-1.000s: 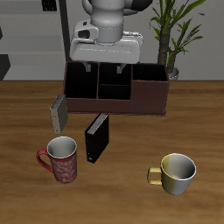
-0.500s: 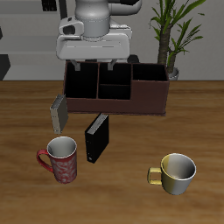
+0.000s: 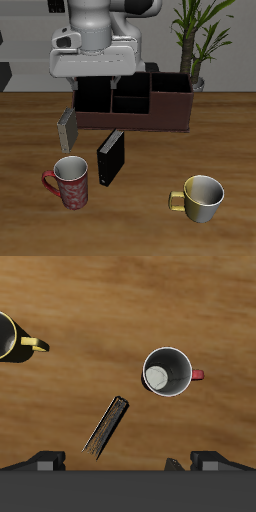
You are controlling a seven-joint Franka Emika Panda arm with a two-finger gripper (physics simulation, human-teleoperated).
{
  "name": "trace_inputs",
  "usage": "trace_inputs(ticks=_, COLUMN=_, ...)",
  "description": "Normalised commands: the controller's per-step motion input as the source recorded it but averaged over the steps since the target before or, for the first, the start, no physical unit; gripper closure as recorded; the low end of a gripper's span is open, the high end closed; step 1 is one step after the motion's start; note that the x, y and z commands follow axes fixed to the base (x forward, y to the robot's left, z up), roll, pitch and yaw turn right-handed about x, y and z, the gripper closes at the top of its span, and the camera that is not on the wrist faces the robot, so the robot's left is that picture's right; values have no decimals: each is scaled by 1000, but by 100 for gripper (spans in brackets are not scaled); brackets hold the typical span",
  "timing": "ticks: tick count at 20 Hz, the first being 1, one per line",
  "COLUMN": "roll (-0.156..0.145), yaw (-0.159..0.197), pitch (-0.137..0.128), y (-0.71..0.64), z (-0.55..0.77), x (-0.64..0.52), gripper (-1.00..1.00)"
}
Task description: Place the red mug into the back desk caddy's right compartment
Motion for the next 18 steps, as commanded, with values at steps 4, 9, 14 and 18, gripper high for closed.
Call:
trace_inputs(ticks=4, roll=12, yaw=-7, pitch=-15, y=-88, z=-55, x=210, gripper=-100)
trace_inputs(ticks=9, roll=-49, yaw=25, pitch=-35, y=-120, z=-136, x=348, gripper=-100)
trace_inputs(ticks=14, roll=-11, yaw=-38, pitch=-13, y=-11, z=-155, x=205, gripper=-100)
trace_inputs(ticks=18, roll=-3, yaw=-42, pitch=2, y=-18, z=-244, x=155, gripper=-100)
